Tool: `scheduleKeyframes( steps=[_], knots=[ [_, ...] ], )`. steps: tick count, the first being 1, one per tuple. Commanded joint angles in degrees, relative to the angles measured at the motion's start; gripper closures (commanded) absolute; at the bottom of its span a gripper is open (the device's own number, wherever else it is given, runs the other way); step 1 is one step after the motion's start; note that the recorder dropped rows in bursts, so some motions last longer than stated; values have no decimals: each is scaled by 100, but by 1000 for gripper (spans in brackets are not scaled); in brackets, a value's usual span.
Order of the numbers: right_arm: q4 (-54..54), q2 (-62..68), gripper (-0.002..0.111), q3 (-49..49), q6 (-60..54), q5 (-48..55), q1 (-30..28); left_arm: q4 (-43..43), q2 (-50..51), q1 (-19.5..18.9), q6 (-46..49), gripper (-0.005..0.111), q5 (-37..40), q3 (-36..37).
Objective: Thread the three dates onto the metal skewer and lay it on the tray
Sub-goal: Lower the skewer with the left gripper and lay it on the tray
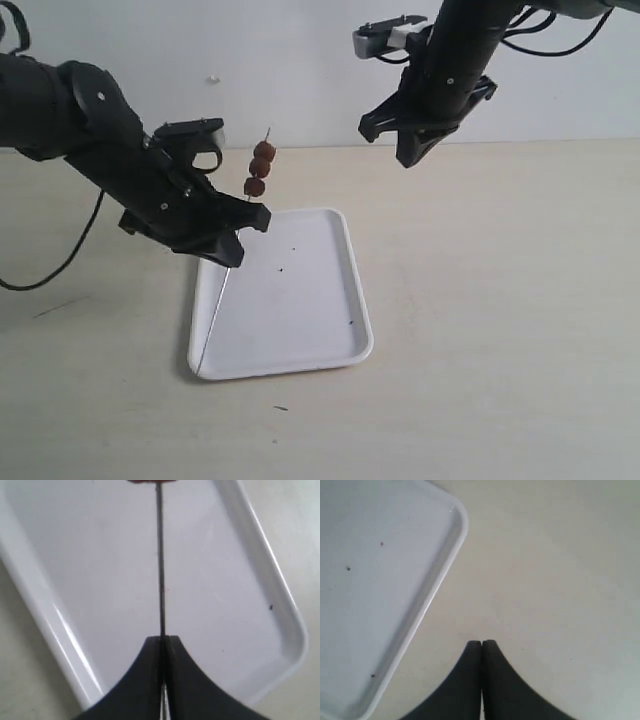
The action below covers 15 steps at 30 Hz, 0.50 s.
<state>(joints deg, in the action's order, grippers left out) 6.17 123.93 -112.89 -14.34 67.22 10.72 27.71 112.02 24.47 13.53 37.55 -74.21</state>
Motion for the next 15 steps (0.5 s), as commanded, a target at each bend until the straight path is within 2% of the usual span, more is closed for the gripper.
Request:
scheduleKeyframes(
  steps=[1,7,11,15],
  knots=[
    [-401,-276,108,-4,192,-51,-3,15,298,155,-542,107,-202,19],
    [-318,-368,108,-4,192,67,-3,199,697,177,-990,107,-153,19],
    [-318,-368,108,-4,192,136,-3,569,732,177,-1144,107,-44,6],
    [-238,-368,108,-4,180,147,-3,582,732,177,-1353,107,96,6]
  ],
)
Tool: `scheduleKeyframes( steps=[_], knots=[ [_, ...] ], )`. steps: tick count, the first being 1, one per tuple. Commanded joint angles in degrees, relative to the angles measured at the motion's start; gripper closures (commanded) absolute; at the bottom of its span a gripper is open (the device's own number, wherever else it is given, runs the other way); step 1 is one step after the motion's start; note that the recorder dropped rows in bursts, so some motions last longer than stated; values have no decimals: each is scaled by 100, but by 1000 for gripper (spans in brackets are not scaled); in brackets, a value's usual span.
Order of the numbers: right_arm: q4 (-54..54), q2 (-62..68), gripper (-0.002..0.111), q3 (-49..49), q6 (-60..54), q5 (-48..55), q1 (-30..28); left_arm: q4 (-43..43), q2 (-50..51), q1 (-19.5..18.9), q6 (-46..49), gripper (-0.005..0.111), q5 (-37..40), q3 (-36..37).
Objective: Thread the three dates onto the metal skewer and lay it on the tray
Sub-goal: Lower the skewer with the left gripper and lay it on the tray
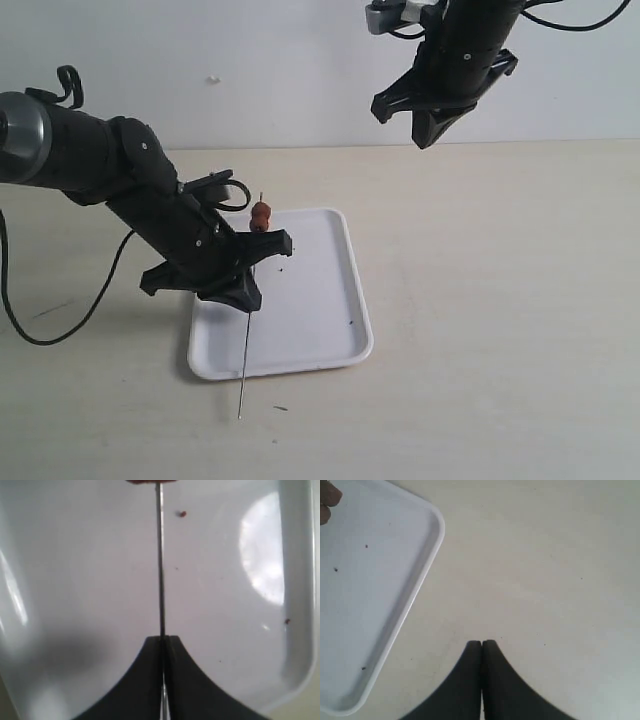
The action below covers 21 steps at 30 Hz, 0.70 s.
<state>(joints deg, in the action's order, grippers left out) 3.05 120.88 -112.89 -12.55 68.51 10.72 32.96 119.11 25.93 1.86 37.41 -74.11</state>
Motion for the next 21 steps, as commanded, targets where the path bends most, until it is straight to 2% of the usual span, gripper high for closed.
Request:
scheduleKeyframes(
  steps=[1,11,16,21],
  knots=[
    [192,-63,108,-4,-32,30,-3,56,36,32,-251,107,152,-3],
    [440,-63,108,-4,-133,52,-3,82,224,32,-417,107,271,-15],
    [450,-63,108,-4,-159,66,-3,92,425,32,-511,107,844,-455],
    [464,-63,108,-4,-240,76,-3,25,425,32,-554,107,834,-512]
  ],
)
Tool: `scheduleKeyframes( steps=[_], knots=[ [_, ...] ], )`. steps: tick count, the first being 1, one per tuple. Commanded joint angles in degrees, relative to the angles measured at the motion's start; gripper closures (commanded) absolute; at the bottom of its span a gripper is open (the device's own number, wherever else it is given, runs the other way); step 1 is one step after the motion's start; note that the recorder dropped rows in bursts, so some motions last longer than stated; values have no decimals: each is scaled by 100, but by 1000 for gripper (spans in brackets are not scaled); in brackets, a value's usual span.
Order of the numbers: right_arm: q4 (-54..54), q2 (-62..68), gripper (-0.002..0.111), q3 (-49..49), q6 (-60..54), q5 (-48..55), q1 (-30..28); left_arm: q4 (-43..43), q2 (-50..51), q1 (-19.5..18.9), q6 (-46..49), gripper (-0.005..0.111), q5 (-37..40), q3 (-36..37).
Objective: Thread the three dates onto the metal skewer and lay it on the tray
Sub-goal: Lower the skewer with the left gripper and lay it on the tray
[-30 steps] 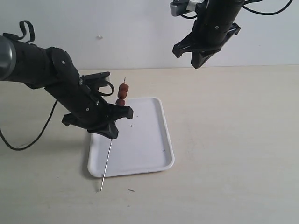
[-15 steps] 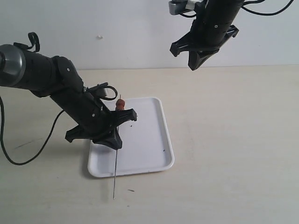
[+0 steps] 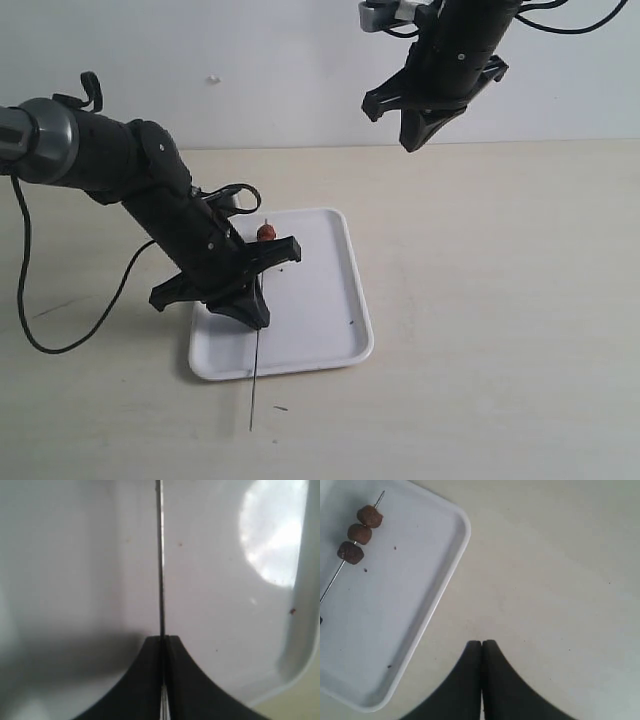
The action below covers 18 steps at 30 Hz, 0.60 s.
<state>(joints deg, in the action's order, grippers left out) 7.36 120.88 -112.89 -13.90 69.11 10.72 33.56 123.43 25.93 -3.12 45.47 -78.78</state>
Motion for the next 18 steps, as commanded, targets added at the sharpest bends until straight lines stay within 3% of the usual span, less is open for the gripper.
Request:
scheduleKeyframes(
  steps=[1,16,18],
  knots=[
    [97,-63,108,-4,-116,38,-3,-33,-6,32,-56,107,16,-45],
    [293,-63,108,-4,-255,86,-3,-187,-6,32,-56,107,-443,-45],
    [307,-63,108,-4,-255,86,-3,-187,-6,32,-29,102,-443,-45]
  ],
)
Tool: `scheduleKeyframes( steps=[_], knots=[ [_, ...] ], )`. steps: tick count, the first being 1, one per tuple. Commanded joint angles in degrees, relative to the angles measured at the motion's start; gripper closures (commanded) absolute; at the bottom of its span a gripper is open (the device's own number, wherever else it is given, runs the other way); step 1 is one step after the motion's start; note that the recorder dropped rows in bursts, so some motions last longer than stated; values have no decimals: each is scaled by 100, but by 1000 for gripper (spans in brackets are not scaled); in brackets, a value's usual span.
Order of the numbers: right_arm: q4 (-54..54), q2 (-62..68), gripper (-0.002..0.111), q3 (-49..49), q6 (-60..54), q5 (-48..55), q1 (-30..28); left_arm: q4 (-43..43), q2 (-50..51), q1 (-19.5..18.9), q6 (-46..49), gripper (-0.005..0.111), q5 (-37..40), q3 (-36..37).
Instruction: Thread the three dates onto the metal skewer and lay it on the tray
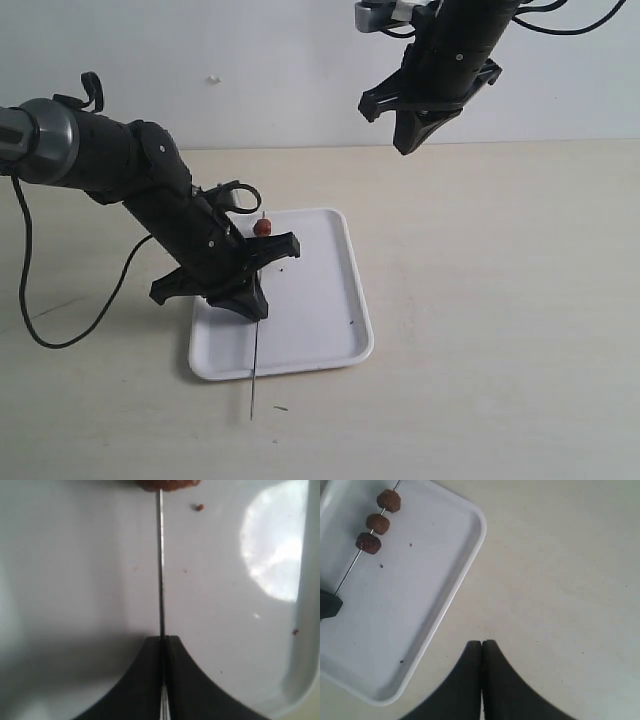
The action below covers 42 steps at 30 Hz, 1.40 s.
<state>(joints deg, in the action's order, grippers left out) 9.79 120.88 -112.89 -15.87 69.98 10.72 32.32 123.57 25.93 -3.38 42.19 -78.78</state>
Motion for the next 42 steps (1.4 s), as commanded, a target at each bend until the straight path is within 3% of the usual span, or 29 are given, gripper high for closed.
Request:
scheduleKeyframes(
  steps=[1,6,9,19,34,38,42],
  knots=[
    [61,-63,108,-4,-80,-1,-3,-63,-20,32,-3,98,-115,-45],
    [61,-63,108,-4,-90,-1,-3,-74,-20,32,-3,73,-115,-45],
    [61,-63,108,-4,-101,-1,-3,-163,-20,32,-3,69,-105,-45],
    [51,-63,108,-4,-171,-1,-3,-666,-151,32,-3,69,205,-45],
    [-83,-63,108,-4,-198,-1,-3,-2169,-860,11,-460,69,874,51],
    [-219,-108,108,59,-210,-1,-3,-2470,-1316,-2,-420,69,429,411],
    [-312,-473,108,745,-210,-417,-3,-2576,-2041,-2,-420,77,-669,1213]
  ],
)
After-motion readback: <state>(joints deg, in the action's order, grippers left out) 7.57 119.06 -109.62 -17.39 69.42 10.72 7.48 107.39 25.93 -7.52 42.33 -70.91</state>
